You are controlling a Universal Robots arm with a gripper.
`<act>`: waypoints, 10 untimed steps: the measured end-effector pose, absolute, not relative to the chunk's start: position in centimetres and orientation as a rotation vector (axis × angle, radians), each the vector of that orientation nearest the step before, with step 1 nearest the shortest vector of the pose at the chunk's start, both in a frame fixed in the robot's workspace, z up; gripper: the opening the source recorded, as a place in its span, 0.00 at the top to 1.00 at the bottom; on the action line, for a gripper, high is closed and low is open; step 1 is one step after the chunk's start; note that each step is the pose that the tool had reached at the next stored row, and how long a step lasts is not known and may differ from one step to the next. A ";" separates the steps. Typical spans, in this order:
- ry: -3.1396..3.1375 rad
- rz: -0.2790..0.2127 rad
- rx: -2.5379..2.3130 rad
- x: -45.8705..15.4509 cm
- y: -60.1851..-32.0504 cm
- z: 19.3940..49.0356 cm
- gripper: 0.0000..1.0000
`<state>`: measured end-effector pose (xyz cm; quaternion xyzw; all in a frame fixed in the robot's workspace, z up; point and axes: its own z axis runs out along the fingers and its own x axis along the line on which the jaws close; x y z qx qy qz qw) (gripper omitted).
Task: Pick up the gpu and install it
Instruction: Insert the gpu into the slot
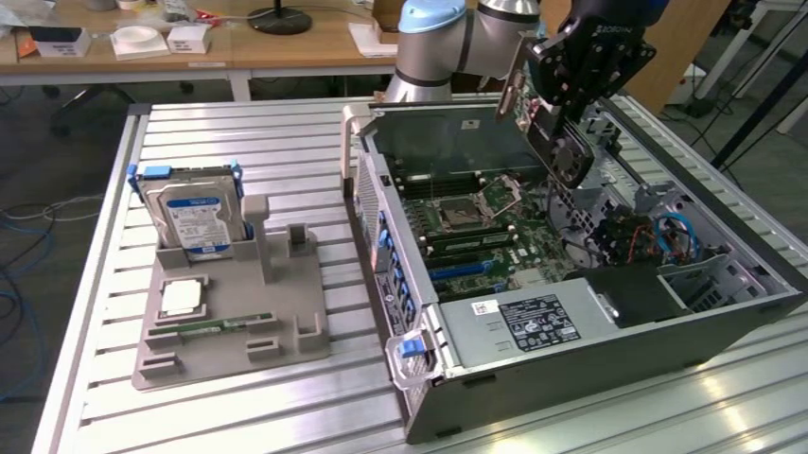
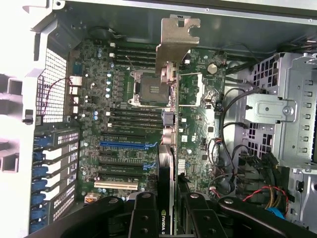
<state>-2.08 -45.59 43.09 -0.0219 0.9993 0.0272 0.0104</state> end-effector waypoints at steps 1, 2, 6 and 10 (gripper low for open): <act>3.119 0.085 -0.070 -2.1 -45.6 43.1 0.74; 3.119 0.085 -0.074 -2.1 -45.6 43.1 0.74; 3.118 0.085 -0.115 -2.1 -45.6 43.1 0.74; 3.117 0.086 -0.167 -2.1 -45.6 43.1 0.74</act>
